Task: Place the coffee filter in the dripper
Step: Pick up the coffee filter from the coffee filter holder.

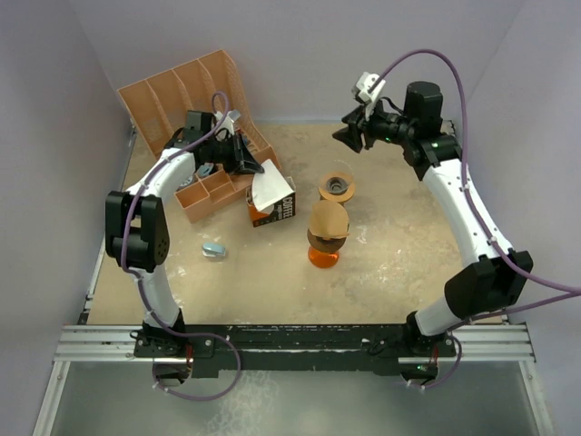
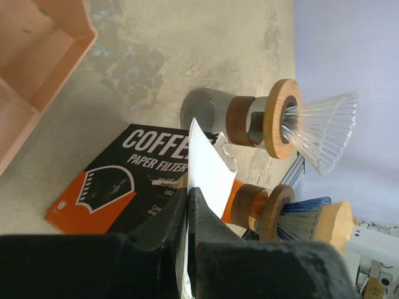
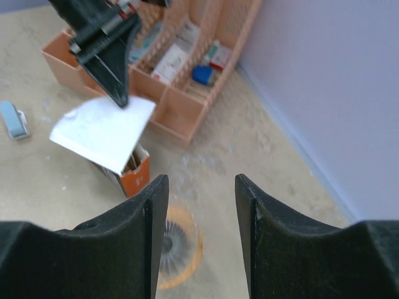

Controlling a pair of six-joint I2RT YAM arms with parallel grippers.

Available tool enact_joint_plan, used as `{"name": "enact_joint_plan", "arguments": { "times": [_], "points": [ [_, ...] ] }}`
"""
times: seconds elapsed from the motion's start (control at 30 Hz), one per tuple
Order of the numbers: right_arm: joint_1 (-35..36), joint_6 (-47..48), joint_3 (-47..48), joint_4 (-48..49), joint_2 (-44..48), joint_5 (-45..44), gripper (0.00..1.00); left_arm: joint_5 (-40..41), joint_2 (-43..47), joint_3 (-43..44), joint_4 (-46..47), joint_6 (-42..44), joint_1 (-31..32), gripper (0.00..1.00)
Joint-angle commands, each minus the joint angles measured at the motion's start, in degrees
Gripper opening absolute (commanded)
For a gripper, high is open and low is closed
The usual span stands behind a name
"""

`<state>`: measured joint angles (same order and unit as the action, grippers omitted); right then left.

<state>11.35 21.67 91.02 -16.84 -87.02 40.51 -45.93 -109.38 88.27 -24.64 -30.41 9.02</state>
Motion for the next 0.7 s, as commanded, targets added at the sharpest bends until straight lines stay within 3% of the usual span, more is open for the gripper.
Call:
{"name": "enact_joint_plan", "arguments": {
  "times": [0.0,0.27,0.4,0.67],
  "points": [
    [5.7,-2.3,4.1,9.6,-3.0,2.5,0.49,-5.0,4.0,0.2,5.3,1.1,-0.9,0.00],
    [10.4,-6.3,7.5,15.7,-12.7,7.1,0.50,-8.6,4.8,-1.2,9.1,-1.9,-2.3,0.00],
    [12.4,-7.0,9.9,15.9,-17.3,7.1,0.51,-10.7,5.1,-3.3,14.5,-8.3,-3.2,0.00],
    [12.8,-7.9,12.5,14.1,-23.4,8.8,0.55,-11.2,5.9,-4.3,16.1,-10.2,-3.6,0.00]
  ]
}}
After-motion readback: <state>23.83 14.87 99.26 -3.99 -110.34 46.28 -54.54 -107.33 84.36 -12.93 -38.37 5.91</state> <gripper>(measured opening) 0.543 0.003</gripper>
